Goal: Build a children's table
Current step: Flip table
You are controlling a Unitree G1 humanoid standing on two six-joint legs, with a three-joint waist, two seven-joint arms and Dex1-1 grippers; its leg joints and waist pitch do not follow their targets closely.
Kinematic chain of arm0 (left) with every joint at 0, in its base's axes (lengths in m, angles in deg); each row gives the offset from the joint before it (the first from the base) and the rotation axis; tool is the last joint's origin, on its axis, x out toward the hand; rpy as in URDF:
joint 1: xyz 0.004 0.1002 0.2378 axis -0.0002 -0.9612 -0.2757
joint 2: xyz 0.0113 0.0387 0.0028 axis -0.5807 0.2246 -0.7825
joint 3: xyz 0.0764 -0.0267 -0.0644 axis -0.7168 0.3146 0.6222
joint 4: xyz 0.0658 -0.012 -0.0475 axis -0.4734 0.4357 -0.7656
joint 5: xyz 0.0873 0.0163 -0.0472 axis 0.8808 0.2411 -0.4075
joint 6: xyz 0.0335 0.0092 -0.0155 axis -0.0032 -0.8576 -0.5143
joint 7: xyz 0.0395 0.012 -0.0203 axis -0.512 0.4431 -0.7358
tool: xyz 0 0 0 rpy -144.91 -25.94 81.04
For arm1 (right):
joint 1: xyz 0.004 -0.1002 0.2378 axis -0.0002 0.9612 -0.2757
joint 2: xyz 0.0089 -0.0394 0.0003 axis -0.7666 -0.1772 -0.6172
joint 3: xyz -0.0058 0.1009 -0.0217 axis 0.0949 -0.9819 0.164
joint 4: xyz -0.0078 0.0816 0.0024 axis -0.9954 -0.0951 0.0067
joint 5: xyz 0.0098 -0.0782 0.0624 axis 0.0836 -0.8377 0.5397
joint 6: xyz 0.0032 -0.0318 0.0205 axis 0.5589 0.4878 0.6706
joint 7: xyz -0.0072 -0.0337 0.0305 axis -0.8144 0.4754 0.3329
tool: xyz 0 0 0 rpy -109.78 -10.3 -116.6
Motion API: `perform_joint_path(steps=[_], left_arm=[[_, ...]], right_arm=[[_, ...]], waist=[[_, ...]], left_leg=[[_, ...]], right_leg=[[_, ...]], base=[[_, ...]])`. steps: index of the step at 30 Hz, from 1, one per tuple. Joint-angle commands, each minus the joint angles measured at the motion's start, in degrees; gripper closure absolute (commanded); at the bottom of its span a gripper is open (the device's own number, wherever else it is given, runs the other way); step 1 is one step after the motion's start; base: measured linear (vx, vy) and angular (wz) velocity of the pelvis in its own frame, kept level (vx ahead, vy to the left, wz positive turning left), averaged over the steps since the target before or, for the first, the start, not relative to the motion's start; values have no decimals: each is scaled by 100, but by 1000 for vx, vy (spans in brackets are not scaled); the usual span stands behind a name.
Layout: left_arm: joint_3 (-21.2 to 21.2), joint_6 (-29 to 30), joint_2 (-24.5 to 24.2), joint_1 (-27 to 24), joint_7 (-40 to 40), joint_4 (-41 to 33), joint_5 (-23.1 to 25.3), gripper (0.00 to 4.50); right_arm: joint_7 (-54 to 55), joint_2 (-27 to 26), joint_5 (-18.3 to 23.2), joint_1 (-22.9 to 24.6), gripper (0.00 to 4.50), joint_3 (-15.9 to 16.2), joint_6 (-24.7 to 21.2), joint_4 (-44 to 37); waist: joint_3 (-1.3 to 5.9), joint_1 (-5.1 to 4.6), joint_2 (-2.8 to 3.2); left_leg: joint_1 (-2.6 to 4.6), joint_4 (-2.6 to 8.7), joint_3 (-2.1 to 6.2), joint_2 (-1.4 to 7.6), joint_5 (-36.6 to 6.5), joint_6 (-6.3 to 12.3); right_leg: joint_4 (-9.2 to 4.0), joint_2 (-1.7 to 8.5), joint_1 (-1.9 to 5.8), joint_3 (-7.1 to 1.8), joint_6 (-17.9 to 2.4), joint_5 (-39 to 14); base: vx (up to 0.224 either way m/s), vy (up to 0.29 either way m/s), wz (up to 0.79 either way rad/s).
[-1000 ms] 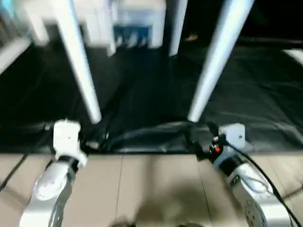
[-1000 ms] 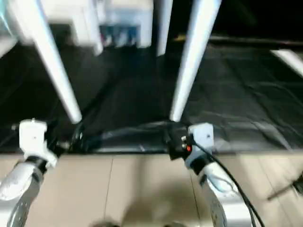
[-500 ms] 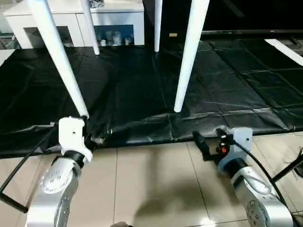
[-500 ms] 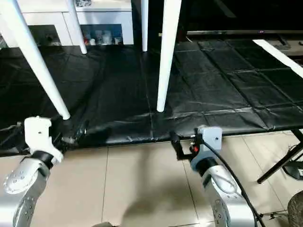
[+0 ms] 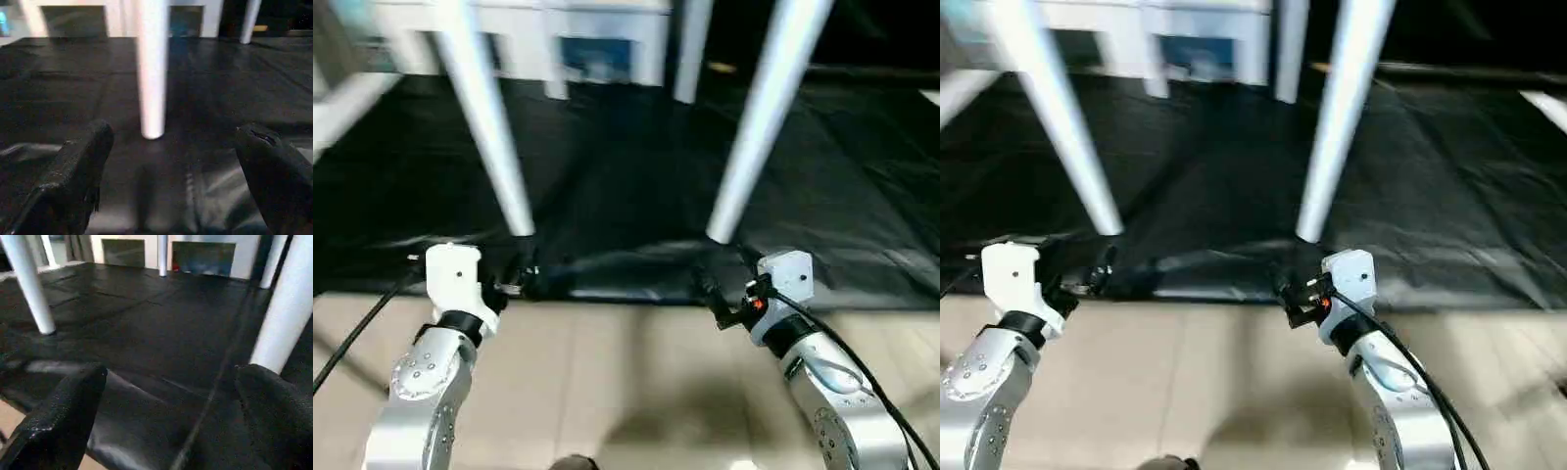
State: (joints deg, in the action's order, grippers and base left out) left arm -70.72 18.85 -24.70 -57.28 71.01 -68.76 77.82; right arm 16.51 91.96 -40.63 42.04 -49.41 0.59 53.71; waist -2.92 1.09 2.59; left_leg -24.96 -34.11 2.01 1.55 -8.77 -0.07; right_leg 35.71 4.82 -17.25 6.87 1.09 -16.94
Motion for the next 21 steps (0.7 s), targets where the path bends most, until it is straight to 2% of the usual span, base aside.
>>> perform_joint_path(steps=[1, 2, 3, 4, 5, 6, 7, 8, 9, 10, 11, 12, 14, 15, 16, 18, 21], left_arm=[[-53, 28, -17, 10, -33, -26, 60, 9], [-58, 25, -15, 7, -26, -20, 67, 9], [-54, 17, -10, 1, -26, -9, 68, 9], [-54, 17, -10, 1, -26, -9, 68, 9], [-48, 18, -1, -2, -25, -1, 62, 9], [-26, 22, 24, -14, -22, 17, 30, 9], [-14, 25, 37, -20, -18, 25, 8, 9], [41, 31, 87, -36, -4, 48, -78, 9], [70, 33, 111, -43, 3, 60, -114, 9], [76, 26, 110, -48, -3, 70, -115, 9], [75, 25, 108, -49, -8, 72, -114, 9], [70, 36, 105, -50, -22, 78, -122, 9], [70, 36, 105, -50, -22, 78, -122, 9], [70, 36, 105, -50, -22, 78, -122, 9], [70, 36, 105, -50, -22, 78, -122, 9], [70, 36, 105, -50, -22, 78, -122, 9], [70, 36, 105, -50, -22, 78, -122, 9]], right_arm=[[222, -197, 353, 4, 0, -296, -253, 8], [248, -191, 349, 28, 0, -304, -294, -22], [225, -175, 345, 75, 0, -296, -275, -82], [225, -175, 345, 75, 0, -296, -275, -82], [221, -174, 342, 103, 0, -296, -258, -116], [325, -191, 284, 151, 0, -317, -314, -187], [410, -206, 235, 170, 0, -336, -363, -218], [550, -208, 179, 152, 0, -367, -601, -225], [580, -207, 192, 130, 0, -389, -669, -203], [581, -207, 175, 109, 0, -404, -578, -163], [582, -205, 160, 100, 0, -409, -558, -153], [622, -189, 61, 48, 0, -428, -542, -85], [622, -189, 61, 48, 0, -428, -542, -85], [622, -189, 61, 48, 0, -428, -542, -85], [622, -189, 61, 48, 0, -428, -542, -85], [622, -189, 61, 48, 0, -428, -542, -85], [622, -189, 61, 48, 0, -428, -542, -85]], waist=[[222, 24, 61], [250, -7, 97], [278, -53, 149], [259, -60, 132], [218, -41, 89], [208, -8, 58], [234, 9, 29], [245, 44, 27], [232, 34, 21], [225, 34, 23], [210, 11, 15], [200, 3, -10], [192, -1, -17], [202, -13, -17], [215, -15, -22], [274, -1, -1], [285, 14, -25]], left_leg=[[181, 439, 45, 915, -832, -58], [330, 537, 135, 994, -1105, -41], [511, 576, 272, 986, -1427, 93], [503, 589, 267, 958, -1577, 96], [388, 627, 174, 869, -2028, -68], [228, 607, 31, 783, -2295, -315], [183, 561, -34, 787, -2218, -371], [196, 515, -124, 808, -2030, -402], [192, 525, -186, 858, -2045, -391], [208, 532, -220, 888, -2165, -405], [206, 558, -242, 924, -2471, -454], [232, 565, -292, 952, -2766, -505], [254, 566, -342, 971, -3020, -558], [237, 569, -366, 987, -3023, -566], [227, 569, -389, 988, -2970, -567], [252, 583, -433, 1039, -2528, -449], [251, 554, -502, 1049, -2056, -197]], right_leg=[[-374, 518, 204, -408, -1051, 507], [-230, 275, 97, -356, -993, 399], [-121, 126, -13, -386, -890, 345], [-142, 149, -33, -430, -869, 357], [-258, 291, 16, -518, -900, 395], [-388, 470, 131, -567, -898, 382], [-435, 557, 184, -590, -876, 378], [-477, 592, 161, -608, -849, 355], [-482, 584, 143, -599, -857, 118], [-493, 562, 105, -600, -871, -95], [-491, 544, 74, -603, -884, -577], [-515, 515, 8, -620, -881, -1028], [-536, 515, -57, -658, -863, -1524], [-533, 513, -60, -668, -846, -1600], [-533, 502, -64, -664, -827, -1544], [-458, 419, -96, -645, -822, -606], [-421, 436, -78, -644, -894, 190]], base=[[28, -24, 20], [0, 0, 0], [0, 0, 0], [0, 0, 0], [0, 0, 0], [0, 0, 0], [0, 0, 0], [0, 0, 0], [0, 0, 0], [0, 0, 0], [0, 0, 0], [0, 0, 0], [0, 0, 0], [0, 0, 0], [0, 0, 0], [0, 0, 0], [0, 0, 0]])
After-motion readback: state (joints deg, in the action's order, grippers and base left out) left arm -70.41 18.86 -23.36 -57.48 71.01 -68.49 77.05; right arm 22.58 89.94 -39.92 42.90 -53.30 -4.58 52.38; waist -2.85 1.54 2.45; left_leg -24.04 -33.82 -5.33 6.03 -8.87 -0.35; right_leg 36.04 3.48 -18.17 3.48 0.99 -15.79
